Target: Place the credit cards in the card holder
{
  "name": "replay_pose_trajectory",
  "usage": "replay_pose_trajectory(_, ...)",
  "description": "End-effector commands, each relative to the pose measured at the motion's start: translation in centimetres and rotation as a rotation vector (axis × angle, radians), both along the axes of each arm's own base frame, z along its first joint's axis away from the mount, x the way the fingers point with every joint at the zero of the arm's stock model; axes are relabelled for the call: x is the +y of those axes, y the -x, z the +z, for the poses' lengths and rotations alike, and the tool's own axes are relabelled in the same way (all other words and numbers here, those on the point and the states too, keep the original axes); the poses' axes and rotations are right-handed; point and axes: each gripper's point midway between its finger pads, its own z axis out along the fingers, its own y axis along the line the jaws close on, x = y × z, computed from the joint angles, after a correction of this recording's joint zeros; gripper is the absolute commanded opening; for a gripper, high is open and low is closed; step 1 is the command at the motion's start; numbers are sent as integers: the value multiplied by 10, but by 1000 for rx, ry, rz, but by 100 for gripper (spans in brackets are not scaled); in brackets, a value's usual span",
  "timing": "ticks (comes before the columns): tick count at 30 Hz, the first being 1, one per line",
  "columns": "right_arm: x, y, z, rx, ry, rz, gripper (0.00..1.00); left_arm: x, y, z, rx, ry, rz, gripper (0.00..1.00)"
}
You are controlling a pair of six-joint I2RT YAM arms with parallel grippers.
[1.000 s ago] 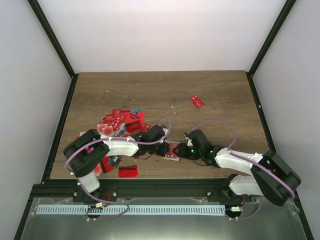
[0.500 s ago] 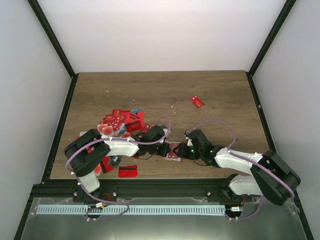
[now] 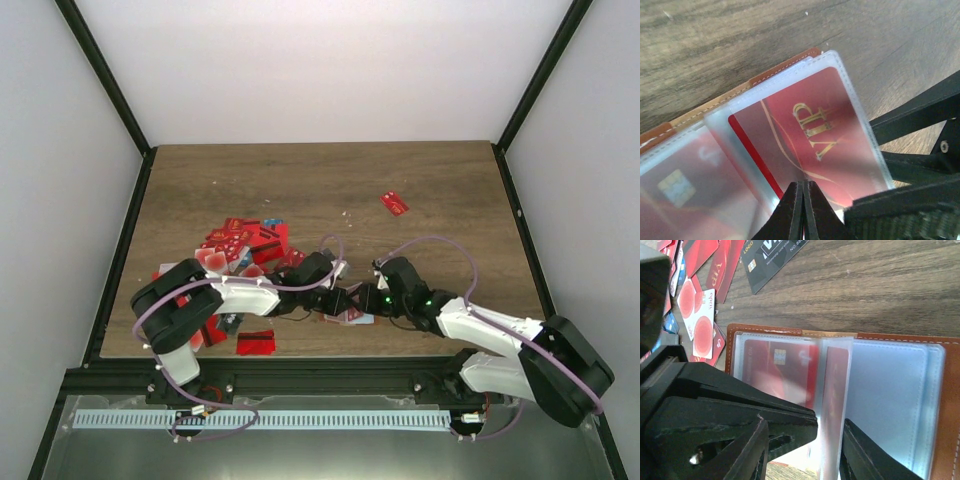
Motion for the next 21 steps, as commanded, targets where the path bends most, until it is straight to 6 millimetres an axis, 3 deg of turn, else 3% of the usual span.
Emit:
replay_pose_trajectory(1,11,-7,20,-36,-34,30,40,4,-8,28,-63,16,39,4)
replay_pose_trajectory(11,35,-7,22,-4,-88,99,40,66,-25,50,-184,-117,207,11)
replay_pose_trajectory(16,59,-8,25,0,-92,149,40,114,-32,54,-231,-206,319,22)
replay_pose_trajectory(21,92,-12,42,-34,-137,239,39,169,-35,47,-241,-296,437,37)
